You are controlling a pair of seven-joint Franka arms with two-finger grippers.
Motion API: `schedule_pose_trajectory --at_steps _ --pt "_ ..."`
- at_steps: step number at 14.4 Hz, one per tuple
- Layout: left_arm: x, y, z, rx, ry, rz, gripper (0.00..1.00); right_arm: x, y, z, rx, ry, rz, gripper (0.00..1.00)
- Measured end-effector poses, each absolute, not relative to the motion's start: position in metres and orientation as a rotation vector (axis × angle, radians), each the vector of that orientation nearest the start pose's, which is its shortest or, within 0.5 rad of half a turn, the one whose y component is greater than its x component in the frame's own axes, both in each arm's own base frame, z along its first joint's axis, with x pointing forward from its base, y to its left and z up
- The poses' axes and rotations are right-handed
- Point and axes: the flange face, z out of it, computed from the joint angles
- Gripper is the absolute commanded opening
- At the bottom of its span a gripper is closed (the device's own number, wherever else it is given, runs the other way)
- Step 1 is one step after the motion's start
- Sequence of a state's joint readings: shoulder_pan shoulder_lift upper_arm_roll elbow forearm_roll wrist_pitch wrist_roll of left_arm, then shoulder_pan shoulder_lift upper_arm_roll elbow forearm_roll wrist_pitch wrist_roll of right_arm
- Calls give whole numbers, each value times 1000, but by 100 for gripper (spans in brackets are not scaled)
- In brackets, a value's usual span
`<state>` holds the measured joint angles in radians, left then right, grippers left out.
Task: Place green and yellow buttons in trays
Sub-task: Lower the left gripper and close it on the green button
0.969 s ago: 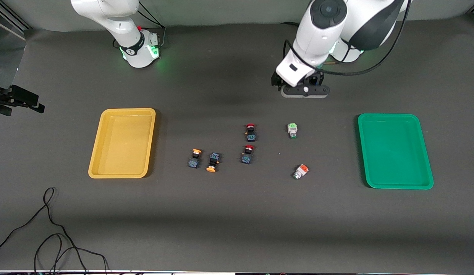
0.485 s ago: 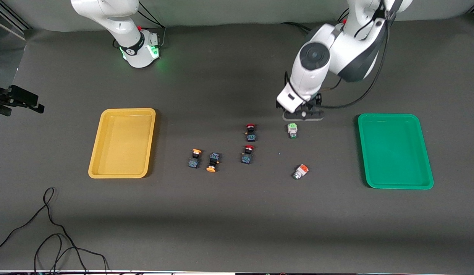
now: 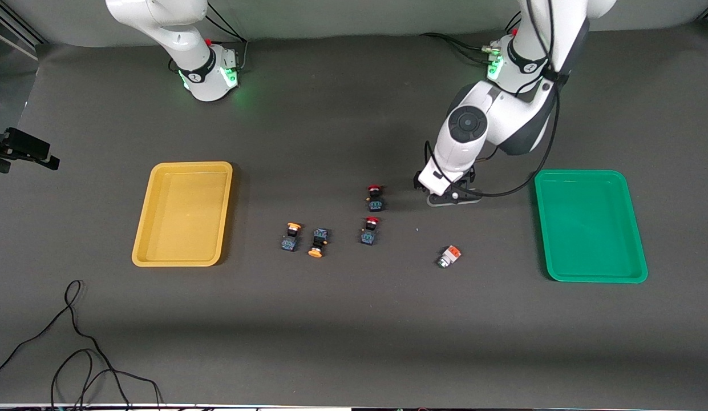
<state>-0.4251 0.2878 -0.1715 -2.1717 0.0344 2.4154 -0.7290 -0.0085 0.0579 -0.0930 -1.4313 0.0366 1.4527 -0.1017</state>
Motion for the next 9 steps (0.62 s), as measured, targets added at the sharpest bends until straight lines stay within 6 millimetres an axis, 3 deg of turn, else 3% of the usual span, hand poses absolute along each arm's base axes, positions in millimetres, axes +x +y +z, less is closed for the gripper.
schedule_pose_trajectory --at_steps 5,9 --pt "459 -319 194 -3160 -203 83 99 559 -53 649 -3107 0 44 100" --pt "455 -320 184 -3137 -124 78 99 558 -59 649 -3108 19 41 100"
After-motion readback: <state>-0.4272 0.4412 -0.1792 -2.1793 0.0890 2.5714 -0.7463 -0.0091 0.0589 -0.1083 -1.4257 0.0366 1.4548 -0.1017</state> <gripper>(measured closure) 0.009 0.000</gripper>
